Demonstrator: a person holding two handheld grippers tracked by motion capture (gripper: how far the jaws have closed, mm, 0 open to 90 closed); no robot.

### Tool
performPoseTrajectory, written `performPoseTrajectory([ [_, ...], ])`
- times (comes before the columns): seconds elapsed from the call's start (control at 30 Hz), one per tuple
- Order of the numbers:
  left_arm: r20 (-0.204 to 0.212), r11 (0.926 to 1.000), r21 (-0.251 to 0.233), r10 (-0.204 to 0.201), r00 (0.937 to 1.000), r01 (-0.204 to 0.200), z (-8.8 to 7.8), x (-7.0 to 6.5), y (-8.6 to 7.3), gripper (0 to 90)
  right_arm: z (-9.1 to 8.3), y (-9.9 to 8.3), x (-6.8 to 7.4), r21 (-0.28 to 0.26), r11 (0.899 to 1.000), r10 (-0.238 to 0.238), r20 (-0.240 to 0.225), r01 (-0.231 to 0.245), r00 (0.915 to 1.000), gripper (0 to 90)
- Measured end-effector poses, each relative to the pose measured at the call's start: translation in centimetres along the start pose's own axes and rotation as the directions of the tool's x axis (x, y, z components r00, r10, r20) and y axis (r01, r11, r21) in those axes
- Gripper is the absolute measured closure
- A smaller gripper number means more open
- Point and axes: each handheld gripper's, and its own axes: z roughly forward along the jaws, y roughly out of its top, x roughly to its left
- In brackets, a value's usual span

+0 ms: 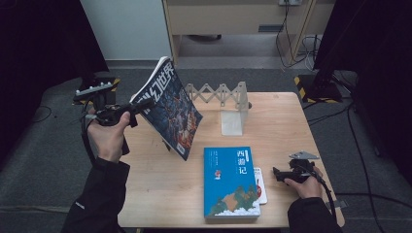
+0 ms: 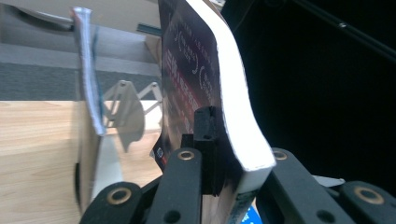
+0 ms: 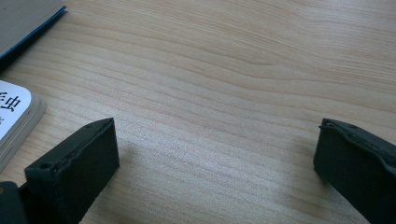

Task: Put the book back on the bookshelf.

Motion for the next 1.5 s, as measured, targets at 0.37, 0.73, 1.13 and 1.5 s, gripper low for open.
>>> performPoseTrajectory([
  [0.37, -0.104, 0.9984, -0.009, 0.055, 0.9930, -0.056, 0.4, 0.0, 0.9, 82.2, 0.0, 0.0, 0.0, -0.001, 1.000, 0.002, 0.001, -0.002, 1.0000, 0.3],
  [0.73, -0.184, 0.9967, -0.016, 0.075, 0.9801, -0.080, 2.7, 0.7, 2.0, 82.2, 0.0, 0.0, 0.0, 0.000, 1.000, 0.000, 0.001, 0.000, 1.0000, 0.3],
  [1.13, -0.249, 0.9951, -0.022, 0.088, 0.9646, -0.096, 5.9, 0.8, 2.0, 82.2, 0.0, 0.0, 0.0, 0.000, 1.000, -0.001, 0.001, 0.001, 1.0000, 0.3],
  [1.5, -0.312, 0.9875, -0.011, 0.146, 0.9390, -0.157, 8.0, 0.7, 1.6, 82.2, 0.0, 0.0, 0.0, 0.001, 1.000, -0.001, -0.001, 0.001, 1.0000, 0.3],
])
